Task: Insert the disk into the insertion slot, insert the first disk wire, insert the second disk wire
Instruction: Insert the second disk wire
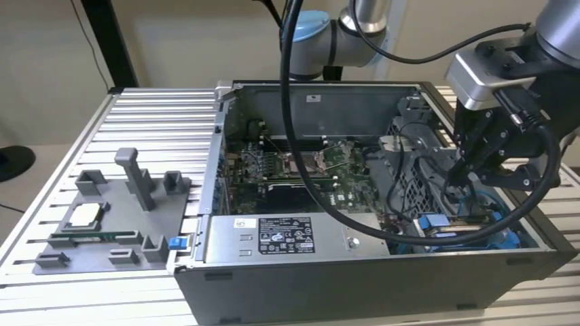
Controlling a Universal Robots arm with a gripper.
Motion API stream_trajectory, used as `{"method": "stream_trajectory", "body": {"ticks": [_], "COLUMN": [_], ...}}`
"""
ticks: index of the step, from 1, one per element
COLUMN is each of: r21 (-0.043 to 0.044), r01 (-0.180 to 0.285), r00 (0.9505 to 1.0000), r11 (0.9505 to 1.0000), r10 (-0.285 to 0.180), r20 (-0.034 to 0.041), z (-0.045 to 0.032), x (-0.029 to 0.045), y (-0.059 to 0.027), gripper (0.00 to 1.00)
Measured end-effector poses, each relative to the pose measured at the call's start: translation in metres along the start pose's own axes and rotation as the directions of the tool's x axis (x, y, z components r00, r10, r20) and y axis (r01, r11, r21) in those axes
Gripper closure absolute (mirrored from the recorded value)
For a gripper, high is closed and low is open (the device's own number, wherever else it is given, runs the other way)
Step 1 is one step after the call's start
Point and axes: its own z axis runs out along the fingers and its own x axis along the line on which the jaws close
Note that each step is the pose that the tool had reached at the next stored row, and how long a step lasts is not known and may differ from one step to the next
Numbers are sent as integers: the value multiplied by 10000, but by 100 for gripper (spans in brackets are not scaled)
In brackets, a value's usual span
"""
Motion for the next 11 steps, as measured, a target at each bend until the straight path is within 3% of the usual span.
{"method": "stream_trajectory", "body": {"ticks": [11], "r21": [40], "r01": [56], "r00": [10000], "r11": [10000], "r10": [-56], "r20": [1], "z": [91], "x": [107], "y": [-9], "gripper": [100]}}
